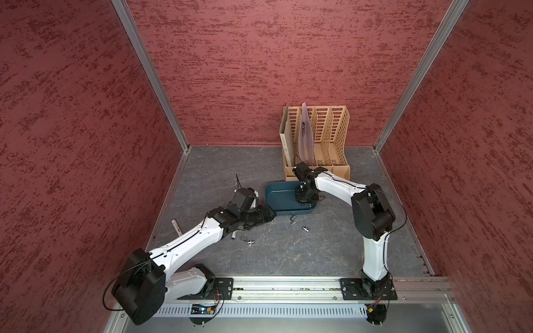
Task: Put the socket on the desktop into the storage box
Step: Place the socket head in the storage box.
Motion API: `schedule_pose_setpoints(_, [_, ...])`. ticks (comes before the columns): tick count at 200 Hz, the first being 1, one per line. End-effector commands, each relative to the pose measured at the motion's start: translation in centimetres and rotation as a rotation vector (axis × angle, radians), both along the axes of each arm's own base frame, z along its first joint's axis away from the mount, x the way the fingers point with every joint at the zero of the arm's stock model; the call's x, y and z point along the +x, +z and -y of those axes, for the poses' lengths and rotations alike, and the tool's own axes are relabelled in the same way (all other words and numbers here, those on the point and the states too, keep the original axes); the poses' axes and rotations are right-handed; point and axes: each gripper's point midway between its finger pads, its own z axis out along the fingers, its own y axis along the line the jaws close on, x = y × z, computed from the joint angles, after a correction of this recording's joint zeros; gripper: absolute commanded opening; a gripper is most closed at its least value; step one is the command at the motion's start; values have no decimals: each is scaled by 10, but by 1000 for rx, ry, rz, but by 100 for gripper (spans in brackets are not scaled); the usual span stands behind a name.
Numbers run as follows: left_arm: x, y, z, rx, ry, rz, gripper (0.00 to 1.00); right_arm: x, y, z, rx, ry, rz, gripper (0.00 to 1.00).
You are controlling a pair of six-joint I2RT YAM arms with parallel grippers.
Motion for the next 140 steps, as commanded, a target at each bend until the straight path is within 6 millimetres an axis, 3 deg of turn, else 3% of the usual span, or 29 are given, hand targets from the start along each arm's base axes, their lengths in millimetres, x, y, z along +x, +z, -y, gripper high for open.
schedule_pose_setpoints(1, [-1, -2, -3, 0, 11, -4, 85, 13, 2, -2, 7, -8, 27, 21])
schedule_pose_setpoints(31, [-1, -2, -4, 0, 13, -6, 84, 14, 4, -2, 6, -10, 32, 32])
schedule_pose_setpoints(88, [-3, -2, -4, -3, 8, -6, 84, 12, 12, -1, 10, -14, 41, 33])
schedule_pose_setpoints(140, [-7, -5, -12, 20, 33, -23, 84, 9, 42, -4, 51, -6, 95, 33])
